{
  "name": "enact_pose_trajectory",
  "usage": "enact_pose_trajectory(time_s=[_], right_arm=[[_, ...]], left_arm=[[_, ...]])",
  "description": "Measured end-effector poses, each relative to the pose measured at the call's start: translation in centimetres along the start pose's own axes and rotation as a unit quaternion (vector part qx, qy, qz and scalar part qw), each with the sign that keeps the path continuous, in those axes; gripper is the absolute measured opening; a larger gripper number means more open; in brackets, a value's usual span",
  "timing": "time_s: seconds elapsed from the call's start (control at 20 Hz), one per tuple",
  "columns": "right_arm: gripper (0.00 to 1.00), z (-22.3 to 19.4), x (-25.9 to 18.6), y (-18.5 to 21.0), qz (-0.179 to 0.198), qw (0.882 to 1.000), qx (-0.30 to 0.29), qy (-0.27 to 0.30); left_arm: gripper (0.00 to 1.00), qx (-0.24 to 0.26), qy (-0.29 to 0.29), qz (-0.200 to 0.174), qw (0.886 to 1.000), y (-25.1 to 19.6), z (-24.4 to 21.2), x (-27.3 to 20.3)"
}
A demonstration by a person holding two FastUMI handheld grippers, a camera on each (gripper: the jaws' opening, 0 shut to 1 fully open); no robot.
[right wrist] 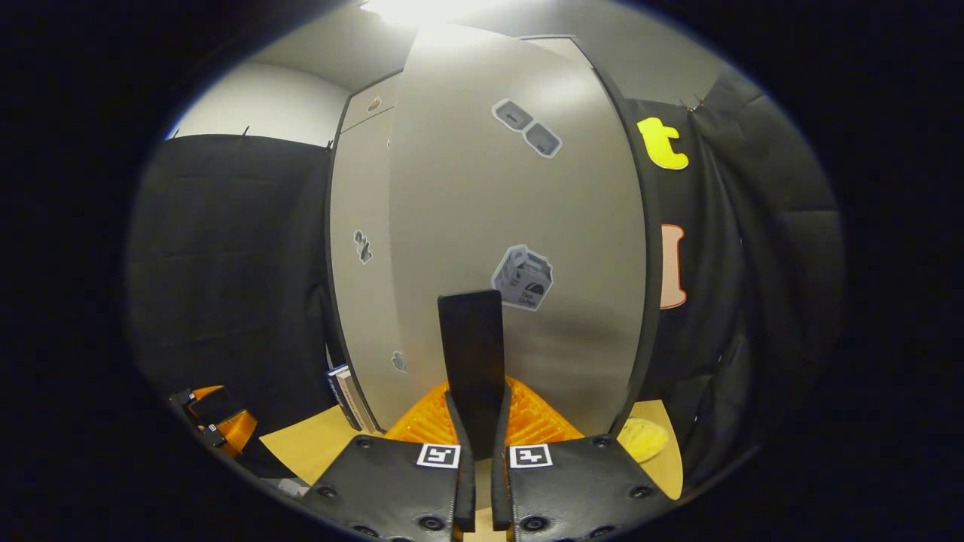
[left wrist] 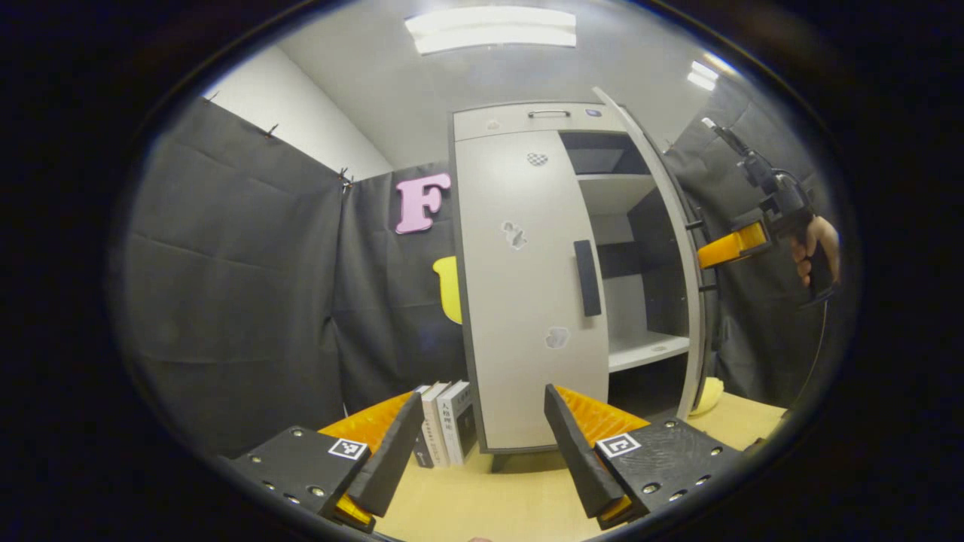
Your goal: Open the right door of the double-door shoe cabinet with the right hand, and open the left door with the left hand.
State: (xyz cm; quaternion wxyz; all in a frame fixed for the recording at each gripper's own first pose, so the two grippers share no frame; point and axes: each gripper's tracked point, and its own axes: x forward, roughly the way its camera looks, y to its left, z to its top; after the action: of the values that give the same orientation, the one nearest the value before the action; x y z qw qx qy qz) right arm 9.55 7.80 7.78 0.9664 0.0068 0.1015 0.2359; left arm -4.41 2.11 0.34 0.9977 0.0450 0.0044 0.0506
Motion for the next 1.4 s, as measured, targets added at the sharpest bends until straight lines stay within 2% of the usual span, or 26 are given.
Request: enact_pose_trajectory(time_s=[0.55, 0.85, 0.9, 0.95, 1.25, 1.4], right_arm=[[0.10, -0.3, -3.7, -3.2, -0.002, 1.000, 0.003, 0.005], [0.10, -0.4, -5.1, -5.2, 0.003, 1.000, -0.008, 0.005], [0.07, -0.4, -5.4, -5.6, 0.004, 1.000, -0.009, 0.005], [0.09, -0.4, -5.7, -6.0, 0.006, 1.000, -0.010, 0.004], [0.09, -0.4, -6.5, -7.9, 0.024, 1.000, -0.014, -0.001], [0.07, -0.5, -6.9, -9.2, 0.018, 1.000, -0.022, -0.004]], left_arm=[[0.94, -0.008, -0.006, -0.039, 0.999, -5.2, 0.5, 0.7], [0.94, -0.012, -0.004, -0.046, 0.999, -8.3, 0.3, 0.9], [0.94, -0.013, -0.004, -0.047, 0.999, -8.9, 0.3, 1.0], [0.94, -0.014, -0.005, -0.048, 0.999, -9.5, 0.5, 1.1], [0.94, -0.019, -0.003, -0.047, 0.999, -13.0, 0.4, 1.6], [0.94, -0.018, 0.000, -0.042, 0.999, -14.1, 0.3, 1.8]])
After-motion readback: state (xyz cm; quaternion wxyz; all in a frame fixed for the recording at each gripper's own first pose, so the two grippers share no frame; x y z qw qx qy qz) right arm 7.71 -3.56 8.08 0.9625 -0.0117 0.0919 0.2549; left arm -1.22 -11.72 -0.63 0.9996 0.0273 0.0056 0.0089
